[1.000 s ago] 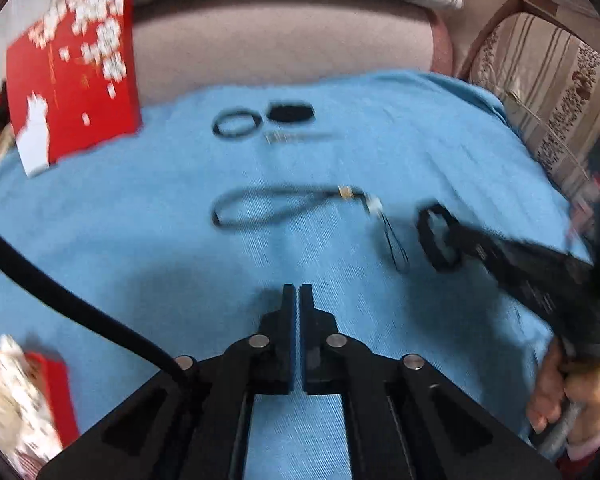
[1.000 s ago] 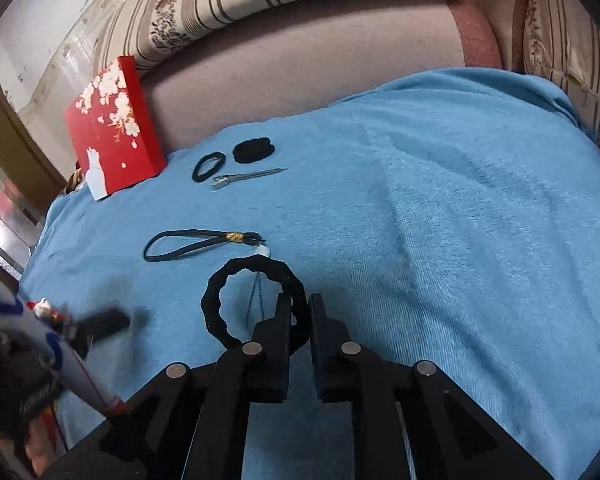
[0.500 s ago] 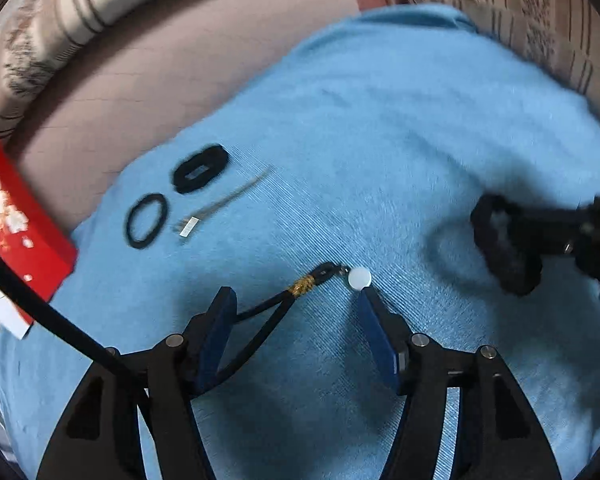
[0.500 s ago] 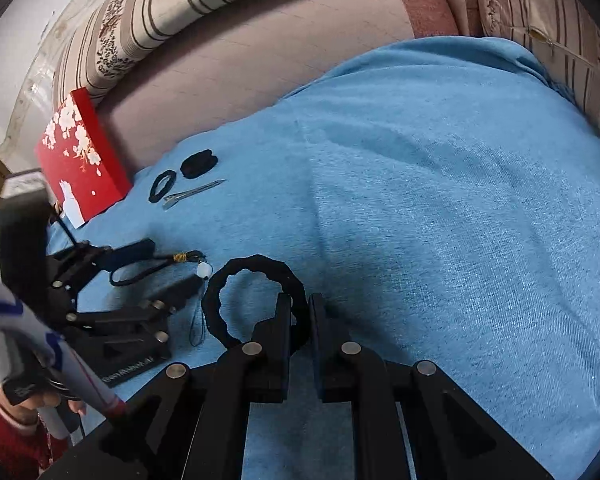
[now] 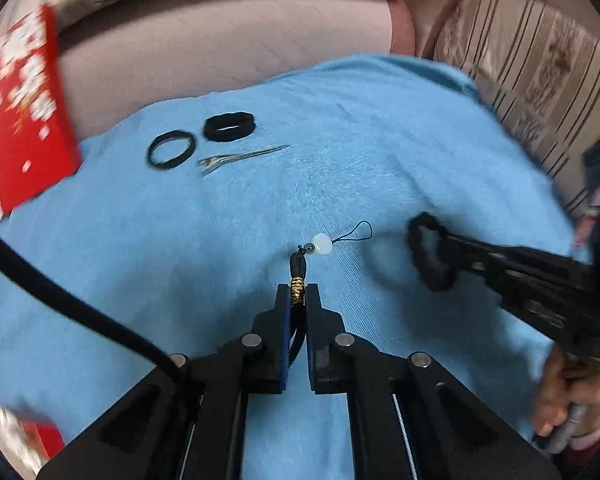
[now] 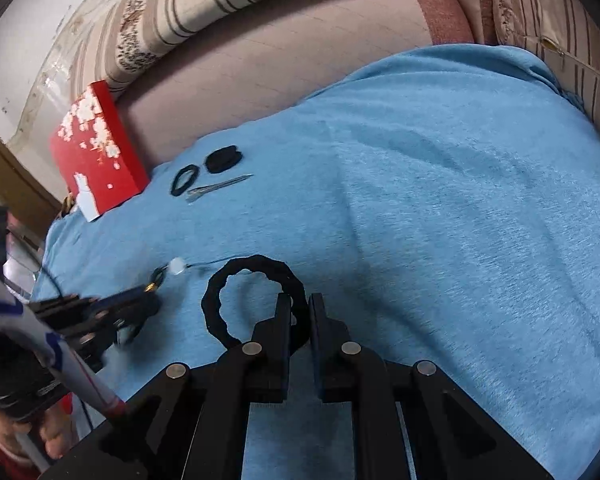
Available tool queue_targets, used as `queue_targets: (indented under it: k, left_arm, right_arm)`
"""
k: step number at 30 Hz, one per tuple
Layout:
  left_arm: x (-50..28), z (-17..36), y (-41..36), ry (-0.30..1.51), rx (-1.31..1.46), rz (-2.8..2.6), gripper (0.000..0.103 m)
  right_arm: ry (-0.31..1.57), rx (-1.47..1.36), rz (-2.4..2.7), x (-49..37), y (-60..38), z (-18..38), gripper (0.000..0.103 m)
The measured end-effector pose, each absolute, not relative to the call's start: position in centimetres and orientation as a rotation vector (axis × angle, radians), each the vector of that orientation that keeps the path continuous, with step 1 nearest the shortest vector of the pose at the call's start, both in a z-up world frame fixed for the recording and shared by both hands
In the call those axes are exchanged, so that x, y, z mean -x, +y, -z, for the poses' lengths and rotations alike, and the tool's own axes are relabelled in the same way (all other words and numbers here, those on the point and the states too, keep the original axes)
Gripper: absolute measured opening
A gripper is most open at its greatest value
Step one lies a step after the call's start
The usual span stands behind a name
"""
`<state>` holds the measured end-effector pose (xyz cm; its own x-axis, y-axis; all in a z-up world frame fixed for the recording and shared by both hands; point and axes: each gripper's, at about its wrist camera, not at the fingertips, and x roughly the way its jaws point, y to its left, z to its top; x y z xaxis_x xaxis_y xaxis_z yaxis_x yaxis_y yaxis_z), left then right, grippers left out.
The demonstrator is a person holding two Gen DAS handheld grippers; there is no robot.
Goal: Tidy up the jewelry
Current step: 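Carry the black scrunchie and lanyard into the box and release both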
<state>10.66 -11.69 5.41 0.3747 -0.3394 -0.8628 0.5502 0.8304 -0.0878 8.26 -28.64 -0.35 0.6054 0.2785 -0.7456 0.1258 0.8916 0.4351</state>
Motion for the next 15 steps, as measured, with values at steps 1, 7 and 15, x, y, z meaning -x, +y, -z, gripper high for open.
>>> queue_targets:
  k: [1, 7, 15]
  left_arm:
    - [-9.7, -6.2, -10.8, 1.035, -0.207, 0.566, 0.006]
    - [-5.2, -9.8, -6.0, 0.997, -0.092, 0.537, 0.006]
    - [0.9, -13.3, 2.5, 0.94, 0.064, 0.452, 0.006]
  right_arm:
    - [0.925, -0.477, -0.1, -8.1, -28.4, 0.2, 0.01]
    - [0.913, -0.465, -0.15, -7.2, -26.2, -0.8, 0.01]
    - [0.904, -0.445, -0.218, -5.2, -22.4, -2.3, 0.01]
